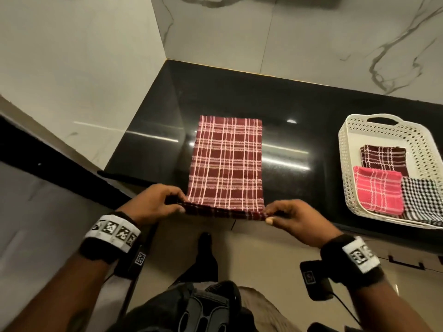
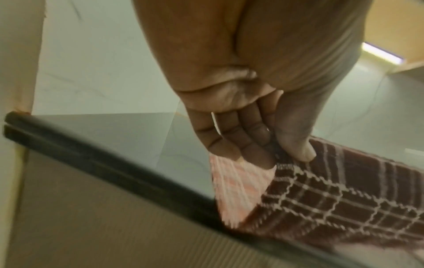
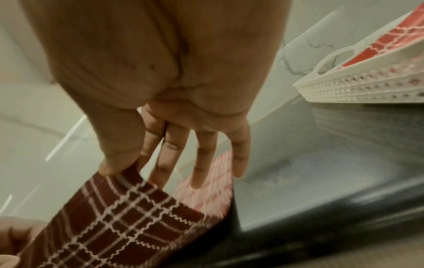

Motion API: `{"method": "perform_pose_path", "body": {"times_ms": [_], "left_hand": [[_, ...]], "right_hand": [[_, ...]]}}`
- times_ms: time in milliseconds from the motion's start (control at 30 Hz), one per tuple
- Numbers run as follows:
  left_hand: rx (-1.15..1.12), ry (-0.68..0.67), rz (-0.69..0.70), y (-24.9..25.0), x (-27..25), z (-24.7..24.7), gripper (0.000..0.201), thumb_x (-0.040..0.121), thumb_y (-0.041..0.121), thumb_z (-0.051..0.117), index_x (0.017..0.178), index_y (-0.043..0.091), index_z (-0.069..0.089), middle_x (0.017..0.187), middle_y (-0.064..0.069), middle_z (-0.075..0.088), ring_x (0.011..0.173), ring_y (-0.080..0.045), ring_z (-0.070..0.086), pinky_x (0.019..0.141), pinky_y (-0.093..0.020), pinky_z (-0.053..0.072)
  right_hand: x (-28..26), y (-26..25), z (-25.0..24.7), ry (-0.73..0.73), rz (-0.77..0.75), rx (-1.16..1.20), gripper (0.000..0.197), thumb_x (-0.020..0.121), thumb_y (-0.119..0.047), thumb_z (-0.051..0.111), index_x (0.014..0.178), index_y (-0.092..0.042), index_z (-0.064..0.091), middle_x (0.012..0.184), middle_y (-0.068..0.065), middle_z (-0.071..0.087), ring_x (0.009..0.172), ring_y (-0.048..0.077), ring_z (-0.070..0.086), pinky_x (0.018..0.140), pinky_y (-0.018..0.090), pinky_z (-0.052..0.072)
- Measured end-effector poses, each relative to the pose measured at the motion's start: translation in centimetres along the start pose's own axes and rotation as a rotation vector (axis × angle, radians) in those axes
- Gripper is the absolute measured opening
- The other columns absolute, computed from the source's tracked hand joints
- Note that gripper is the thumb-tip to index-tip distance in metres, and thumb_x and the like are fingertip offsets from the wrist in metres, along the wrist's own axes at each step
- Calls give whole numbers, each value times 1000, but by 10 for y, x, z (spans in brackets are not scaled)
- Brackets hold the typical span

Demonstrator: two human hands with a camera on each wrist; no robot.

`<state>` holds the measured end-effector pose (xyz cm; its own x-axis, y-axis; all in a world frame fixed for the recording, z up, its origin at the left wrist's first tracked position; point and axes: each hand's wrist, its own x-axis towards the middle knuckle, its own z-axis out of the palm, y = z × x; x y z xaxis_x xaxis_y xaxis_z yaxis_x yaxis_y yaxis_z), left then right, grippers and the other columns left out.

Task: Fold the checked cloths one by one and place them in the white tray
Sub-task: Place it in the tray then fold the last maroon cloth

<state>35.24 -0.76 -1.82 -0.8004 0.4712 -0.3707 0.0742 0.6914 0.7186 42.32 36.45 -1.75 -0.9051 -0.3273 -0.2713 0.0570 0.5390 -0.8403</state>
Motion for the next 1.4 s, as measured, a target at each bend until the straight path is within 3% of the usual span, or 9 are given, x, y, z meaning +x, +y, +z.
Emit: {"method": "perform_pose_path", "body": {"times_ms": [333, 433, 567, 800, 967, 1067, 1167, 1267, 1400], "left_hand": [[-68, 424, 95, 18, 129, -67, 12, 89, 17, 72, 100, 23, 73, 90, 11, 73, 85, -1, 68, 81, -18, 51], [31, 442, 9, 6, 188, -73, 7, 89, 20, 70, 96, 19, 72, 89, 3, 72, 82, -12, 66, 80, -26, 50], [68, 412, -92, -11, 236, -71, 9, 89, 18, 69, 98, 17, 71, 95, -3, 72, 90, -18, 65, 82, -23, 44], [119, 387, -124, -28, 258, -66, 12, 92, 23, 67, 102, 17, 68, 95, -4, 66, 84, -18, 61, 82, -27, 47], [206, 411, -79, -28, 259, -63, 26, 93, 28, 63, 116, 16, 60, 106, -5, 62, 98, -22, 61, 91, -39, 50], [534, 478, 192, -14, 251, -50, 38, 94, 30, 58, 129, 16, 52, 121, -6, 55, 108, -25, 55, 94, -41, 47], [768, 190, 410, -12, 245, -26, 56, 99, 46, 40, 149, 20, 38, 154, -3, 38, 140, -26, 38, 116, -44, 30], [897, 5, 271, -31, 236, -16, 71, 97, 60, 9, 159, 24, 4, 166, 1, -3, 153, -20, -1, 124, -46, 4], [929, 13, 84, -43, 212, -30, 69, 100, 54, 12, 158, 20, -3, 165, 0, -11, 152, -17, -11, 123, -45, -4]], "right_hand": [[139, -17, -51, 502, 97, 312, 6, 95, -3, 62, 95, -5, 67, 83, 7, 71, 72, 9, 66, 71, 26, 57], [201, 6, -58, 597, 216, 221, 9, 92, -9, 65, 88, -16, 68, 86, 5, 72, 79, 20, 69, 76, 38, 58], [250, 24, -58, 643, 335, 26, 5, 92, -13, 66, 90, -17, 69, 84, -1, 68, 79, 15, 63, 74, 26, 48], [277, 43, -54, 664, 447, -88, 10, 94, -19, 60, 92, -13, 69, 87, 4, 70, 83, 21, 65, 78, 32, 53], [278, 32, -51, 629, 519, -191, 9, 94, -16, 57, 103, -16, 58, 102, 4, 66, 94, 23, 63, 85, 38, 54], [272, 11, -39, 587, 282, -561, 29, 92, -12, 56, 120, -12, 50, 118, 7, 56, 108, 25, 53, 96, 41, 48], [265, -3, -11, 178, 90, -601, 58, 98, -38, 50, 149, -19, 29, 156, 4, 33, 144, 25, 28, 118, 55, 24], [253, 21, -4, -147, 181, -768, 75, 99, -64, 20, 156, -28, -13, 162, -6, -22, 149, 20, -21, 120, 57, -8], [227, 44, -28, -47, 388, -799, 78, 98, -64, 17, 156, -23, -13, 162, -1, -23, 149, 23, -22, 117, 57, -15]]}}
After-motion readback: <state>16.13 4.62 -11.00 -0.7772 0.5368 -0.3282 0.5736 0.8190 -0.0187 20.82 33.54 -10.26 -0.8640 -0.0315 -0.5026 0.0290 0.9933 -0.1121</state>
